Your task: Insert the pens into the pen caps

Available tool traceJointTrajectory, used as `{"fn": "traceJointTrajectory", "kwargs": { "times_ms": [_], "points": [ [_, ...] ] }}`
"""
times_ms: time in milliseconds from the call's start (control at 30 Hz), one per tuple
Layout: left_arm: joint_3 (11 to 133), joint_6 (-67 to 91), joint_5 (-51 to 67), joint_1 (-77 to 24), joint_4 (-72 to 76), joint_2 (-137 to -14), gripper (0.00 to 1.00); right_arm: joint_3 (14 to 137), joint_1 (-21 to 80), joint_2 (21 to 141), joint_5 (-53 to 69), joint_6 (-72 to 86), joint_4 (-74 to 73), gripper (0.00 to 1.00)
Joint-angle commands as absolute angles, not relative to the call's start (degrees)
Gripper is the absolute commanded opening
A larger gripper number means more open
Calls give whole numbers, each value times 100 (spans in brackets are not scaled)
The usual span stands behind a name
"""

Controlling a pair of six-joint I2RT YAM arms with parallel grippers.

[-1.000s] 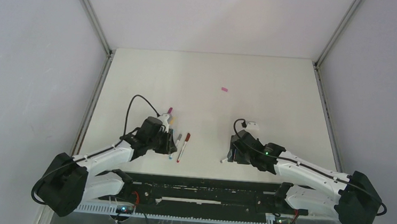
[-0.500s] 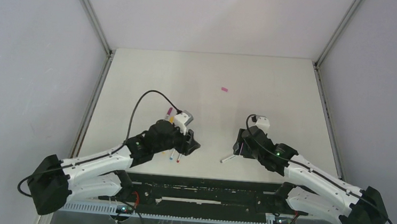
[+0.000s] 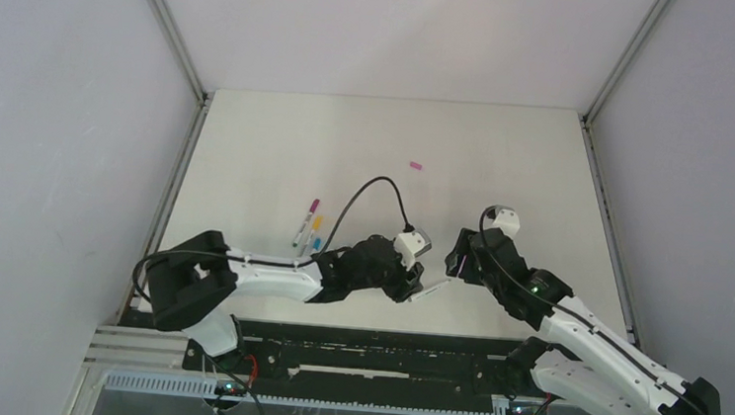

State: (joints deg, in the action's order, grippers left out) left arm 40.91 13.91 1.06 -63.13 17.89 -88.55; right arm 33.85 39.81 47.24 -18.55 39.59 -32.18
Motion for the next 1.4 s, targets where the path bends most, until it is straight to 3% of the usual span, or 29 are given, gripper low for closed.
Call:
{"fn": "traceJointTrajectory", "kwargs": {
  "times_ms": [0,467,700,867,967,1133,1367],
  "points": [
    [4658,1071,-232,-6360,1815,-9254,52,3422,3917,4520,-1942,3848,-3095,59],
    [5113,933,35,-6592,1391,-10079,48,3276,3736,4231,-1890,3867,-3115,58],
    [5294,772,-87,-6648,1115,-10304,31,3231,3705,4157,-1873,3917,-3086,56],
    [5247,777,-132,-6672,998,-10371,9,3208,3687,4166,-1830,3941,-3043,56],
    [4973,922,-279,-6658,1189,-10110,0,3208,3658,4152,-1803,3937,-3018,56],
    [4310,1530,-407,-6441,1721,-9211,0,3187,3553,4069,-1401,4012,-2805,61],
    [3377,2145,-425,-6329,2711,-7642,0,2777,3361,3747,236,4469,-1527,69]
  ]
}}
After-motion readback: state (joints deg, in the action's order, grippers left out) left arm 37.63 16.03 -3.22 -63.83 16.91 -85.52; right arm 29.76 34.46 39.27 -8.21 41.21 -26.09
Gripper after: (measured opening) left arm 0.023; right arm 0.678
